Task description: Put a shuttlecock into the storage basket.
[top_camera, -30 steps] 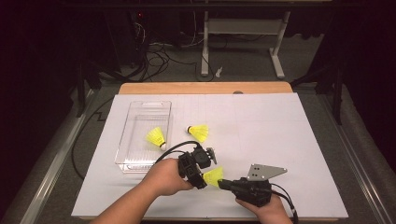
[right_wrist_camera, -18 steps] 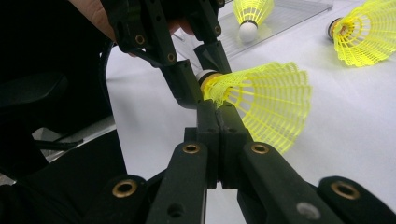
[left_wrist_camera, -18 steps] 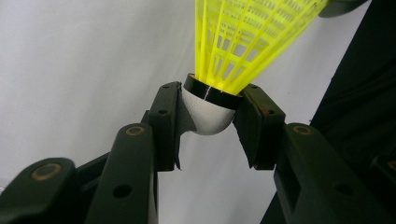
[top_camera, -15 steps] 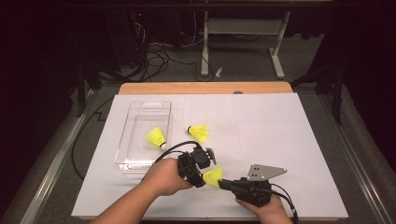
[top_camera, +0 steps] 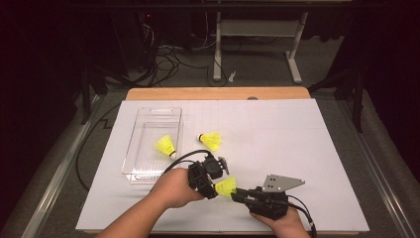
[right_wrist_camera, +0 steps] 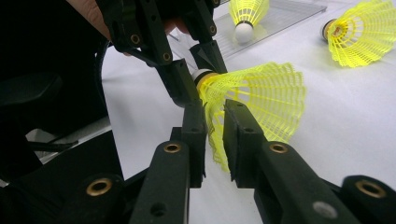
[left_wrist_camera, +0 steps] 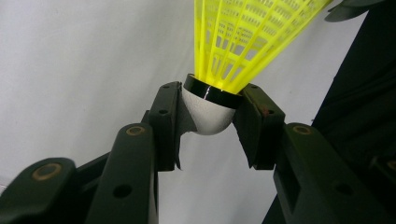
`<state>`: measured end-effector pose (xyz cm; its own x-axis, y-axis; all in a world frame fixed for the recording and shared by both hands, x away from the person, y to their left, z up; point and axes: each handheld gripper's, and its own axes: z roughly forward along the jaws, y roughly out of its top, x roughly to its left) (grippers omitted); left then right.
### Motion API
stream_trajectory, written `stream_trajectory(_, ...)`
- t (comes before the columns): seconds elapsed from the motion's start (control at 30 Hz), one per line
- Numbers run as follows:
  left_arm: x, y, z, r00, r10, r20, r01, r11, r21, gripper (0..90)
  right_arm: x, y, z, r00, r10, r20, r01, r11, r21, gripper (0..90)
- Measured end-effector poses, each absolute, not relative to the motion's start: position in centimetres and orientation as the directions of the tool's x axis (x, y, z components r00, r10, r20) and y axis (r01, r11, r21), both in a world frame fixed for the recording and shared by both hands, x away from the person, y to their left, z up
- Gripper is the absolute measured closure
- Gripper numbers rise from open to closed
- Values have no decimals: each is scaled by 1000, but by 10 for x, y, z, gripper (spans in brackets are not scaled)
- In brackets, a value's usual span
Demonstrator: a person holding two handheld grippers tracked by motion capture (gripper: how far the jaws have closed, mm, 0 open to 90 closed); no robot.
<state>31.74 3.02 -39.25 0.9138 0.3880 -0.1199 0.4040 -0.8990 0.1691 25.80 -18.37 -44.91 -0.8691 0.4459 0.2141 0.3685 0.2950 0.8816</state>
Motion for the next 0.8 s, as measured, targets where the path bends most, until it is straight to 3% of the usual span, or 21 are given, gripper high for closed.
stream_trajectory(0.8, 322, 51, -393, 874, 469, -124, 485, -859, 165, 627, 255, -199, -448, -827, 540, 153, 342, 268, 901, 449)
